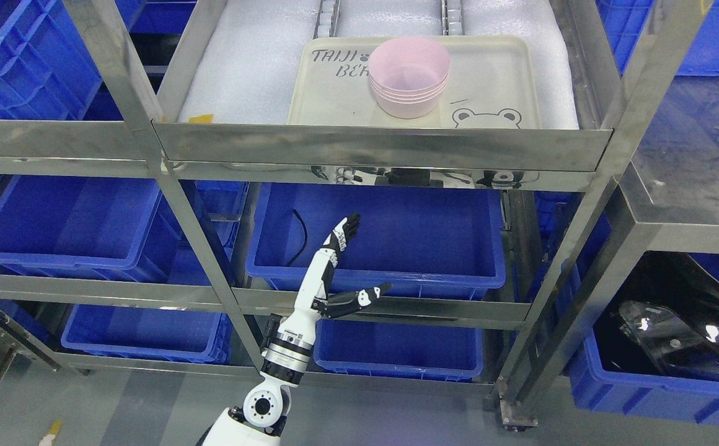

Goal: Stack pink IKEA bowl on shelf middle layer

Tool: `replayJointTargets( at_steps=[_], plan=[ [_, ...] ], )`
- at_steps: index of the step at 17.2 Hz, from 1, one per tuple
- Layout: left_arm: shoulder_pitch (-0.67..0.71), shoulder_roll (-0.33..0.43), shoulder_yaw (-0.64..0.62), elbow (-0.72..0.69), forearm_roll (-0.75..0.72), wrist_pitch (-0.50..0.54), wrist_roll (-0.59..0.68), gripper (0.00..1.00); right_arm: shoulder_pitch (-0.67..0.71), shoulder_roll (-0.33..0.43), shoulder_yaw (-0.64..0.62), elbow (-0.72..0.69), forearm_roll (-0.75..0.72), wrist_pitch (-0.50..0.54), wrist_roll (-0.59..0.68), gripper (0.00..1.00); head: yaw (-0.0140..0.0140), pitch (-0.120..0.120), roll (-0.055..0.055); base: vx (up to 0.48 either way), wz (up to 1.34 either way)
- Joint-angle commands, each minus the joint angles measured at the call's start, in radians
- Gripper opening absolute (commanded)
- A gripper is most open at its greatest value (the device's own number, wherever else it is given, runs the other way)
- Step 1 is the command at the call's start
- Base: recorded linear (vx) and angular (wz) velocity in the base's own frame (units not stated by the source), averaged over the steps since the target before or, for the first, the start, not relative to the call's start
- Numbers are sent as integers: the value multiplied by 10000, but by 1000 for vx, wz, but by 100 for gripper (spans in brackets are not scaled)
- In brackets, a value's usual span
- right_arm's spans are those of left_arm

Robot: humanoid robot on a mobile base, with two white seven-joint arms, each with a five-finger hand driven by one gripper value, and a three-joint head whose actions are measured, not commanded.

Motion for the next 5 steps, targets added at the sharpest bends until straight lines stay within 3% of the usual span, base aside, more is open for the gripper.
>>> replayJointTargets(
  at_steps=[1, 5],
  plan=[
    [237, 175, 1098, 115, 505, 860, 297, 99, 231, -175, 2, -175, 0, 1, 1, 100, 0, 0, 0, 0, 0],
    [160, 175, 1114, 54, 582, 1338, 312, 99, 231, -175, 2, -175, 0, 1, 1, 100, 0, 0, 0, 0, 0]
  ],
)
